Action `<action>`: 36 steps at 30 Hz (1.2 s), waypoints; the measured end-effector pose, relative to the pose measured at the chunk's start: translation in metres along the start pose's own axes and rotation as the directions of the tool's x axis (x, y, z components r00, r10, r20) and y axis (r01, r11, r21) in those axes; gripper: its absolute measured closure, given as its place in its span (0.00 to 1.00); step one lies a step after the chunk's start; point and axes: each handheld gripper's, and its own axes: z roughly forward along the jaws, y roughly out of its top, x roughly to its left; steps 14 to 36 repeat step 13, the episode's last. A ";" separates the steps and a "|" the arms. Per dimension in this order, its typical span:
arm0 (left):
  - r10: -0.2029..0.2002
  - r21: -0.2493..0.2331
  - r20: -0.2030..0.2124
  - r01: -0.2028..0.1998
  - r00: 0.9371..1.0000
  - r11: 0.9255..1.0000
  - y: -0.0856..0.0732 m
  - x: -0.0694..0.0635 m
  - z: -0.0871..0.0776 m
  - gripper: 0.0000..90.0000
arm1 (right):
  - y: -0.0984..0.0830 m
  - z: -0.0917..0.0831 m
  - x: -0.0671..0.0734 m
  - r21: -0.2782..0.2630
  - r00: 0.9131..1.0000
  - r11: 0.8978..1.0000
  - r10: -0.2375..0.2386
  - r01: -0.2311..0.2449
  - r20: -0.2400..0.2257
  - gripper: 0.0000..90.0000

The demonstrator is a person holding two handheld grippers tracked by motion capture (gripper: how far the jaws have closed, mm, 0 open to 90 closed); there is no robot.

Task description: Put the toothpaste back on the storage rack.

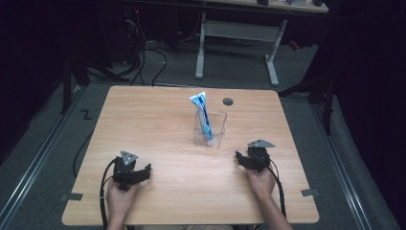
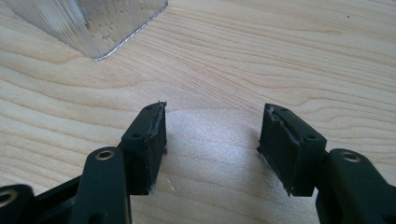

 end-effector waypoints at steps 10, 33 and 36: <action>0.002 -0.002 0.002 -0.002 1.000 1.000 0.000 0.000 0.000 0.27 | 0.000 0.000 0.000 0.003 1.000 1.000 -0.009 0.009 -0.010 0.42; 0.003 -0.002 0.003 -0.002 1.000 1.000 0.000 0.000 0.000 0.27 | 0.000 0.000 0.000 0.002 1.000 1.000 -0.011 0.011 -0.013 0.42; 0.003 -0.002 0.003 -0.002 1.000 1.000 0.000 0.000 0.000 0.27 | 0.000 0.000 0.000 0.002 1.000 1.000 -0.011 0.011 -0.013 0.42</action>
